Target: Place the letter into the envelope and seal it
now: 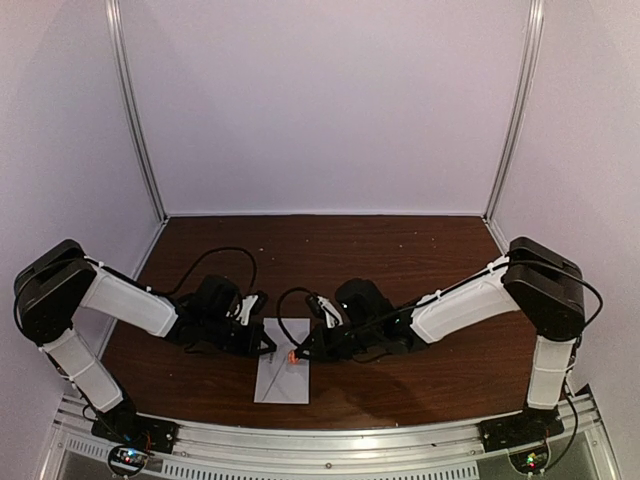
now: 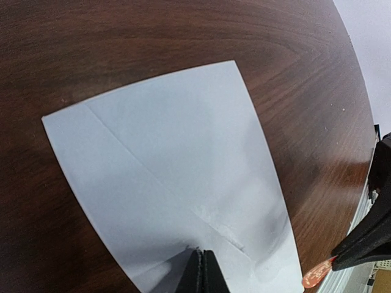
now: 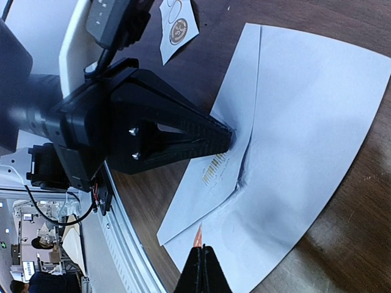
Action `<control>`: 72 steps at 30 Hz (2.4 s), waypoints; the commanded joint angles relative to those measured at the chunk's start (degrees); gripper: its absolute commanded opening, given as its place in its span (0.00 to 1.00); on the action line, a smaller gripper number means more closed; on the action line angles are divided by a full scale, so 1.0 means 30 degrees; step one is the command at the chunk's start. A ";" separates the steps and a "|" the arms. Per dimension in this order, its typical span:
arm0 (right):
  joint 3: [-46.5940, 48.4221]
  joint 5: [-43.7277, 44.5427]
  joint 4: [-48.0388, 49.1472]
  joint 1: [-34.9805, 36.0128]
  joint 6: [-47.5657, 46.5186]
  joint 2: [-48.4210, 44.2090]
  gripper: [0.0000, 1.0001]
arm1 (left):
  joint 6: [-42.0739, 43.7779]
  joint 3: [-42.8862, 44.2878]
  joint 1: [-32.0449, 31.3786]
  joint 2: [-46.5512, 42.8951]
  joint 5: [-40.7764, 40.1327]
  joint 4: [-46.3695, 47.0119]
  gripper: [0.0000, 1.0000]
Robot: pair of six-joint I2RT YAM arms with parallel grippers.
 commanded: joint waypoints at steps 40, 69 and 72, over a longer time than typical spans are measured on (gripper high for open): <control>0.2372 0.0481 0.1150 -0.0140 0.0324 0.3289 0.00 | 0.0691 -0.0452 -0.0164 0.0528 -0.0194 -0.1177 0.00; 0.2533 0.1159 0.0876 -0.0362 0.0387 0.3953 0.00 | 0.0742 -0.0236 -0.0164 -0.0017 -0.0187 -0.1546 0.03; 0.2535 0.1162 0.0759 -0.0368 0.0372 0.4036 0.00 | 0.0763 -0.0091 -0.0164 -0.0420 -0.0188 -0.1741 0.07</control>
